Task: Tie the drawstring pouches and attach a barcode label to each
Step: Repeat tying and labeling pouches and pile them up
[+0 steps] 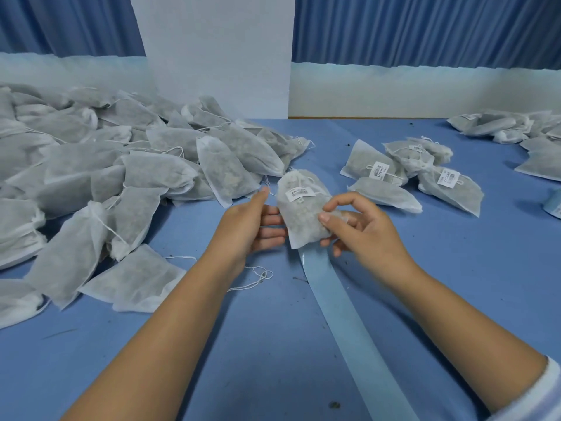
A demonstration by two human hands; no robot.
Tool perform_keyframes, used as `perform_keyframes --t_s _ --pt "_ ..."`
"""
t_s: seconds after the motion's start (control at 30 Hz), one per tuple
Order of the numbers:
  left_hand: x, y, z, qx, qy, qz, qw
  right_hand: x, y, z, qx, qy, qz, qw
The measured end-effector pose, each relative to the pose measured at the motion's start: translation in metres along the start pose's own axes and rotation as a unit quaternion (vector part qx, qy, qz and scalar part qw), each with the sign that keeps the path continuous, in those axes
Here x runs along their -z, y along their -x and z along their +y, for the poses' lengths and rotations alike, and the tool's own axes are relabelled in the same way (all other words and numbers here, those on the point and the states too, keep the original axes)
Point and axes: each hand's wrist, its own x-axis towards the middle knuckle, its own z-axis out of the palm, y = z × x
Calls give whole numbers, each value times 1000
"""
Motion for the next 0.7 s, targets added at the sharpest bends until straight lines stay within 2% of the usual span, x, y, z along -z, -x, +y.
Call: perform_keyframes --t_s 0.1,0.17,0.23,0.33,0.47,0.6,0.7 --pt "12 -9 3 5 18 83 996 4 -5 0 11 -16 64 998" --pt "21 -17 2 -10 3 136 991 10 -9 -2 35 -110 123 986" --pt "30 -23 1 -25 -8 168 985 14 -10 -5 40 -167 137 976" --pt "37 -31 -2 -24 4 163 986 12 -8 -3 4 -146 104 984" --pt "38 -37 -4 -7 53 115 992 3 -6 5 -14 -74 67 995" --pt "39 -40 -3 8 68 94 993 2 -6 7 -40 -49 66 996" --pt "38 -41 -1 -4 48 107 993 3 -7 8 -52 -38 68 996"
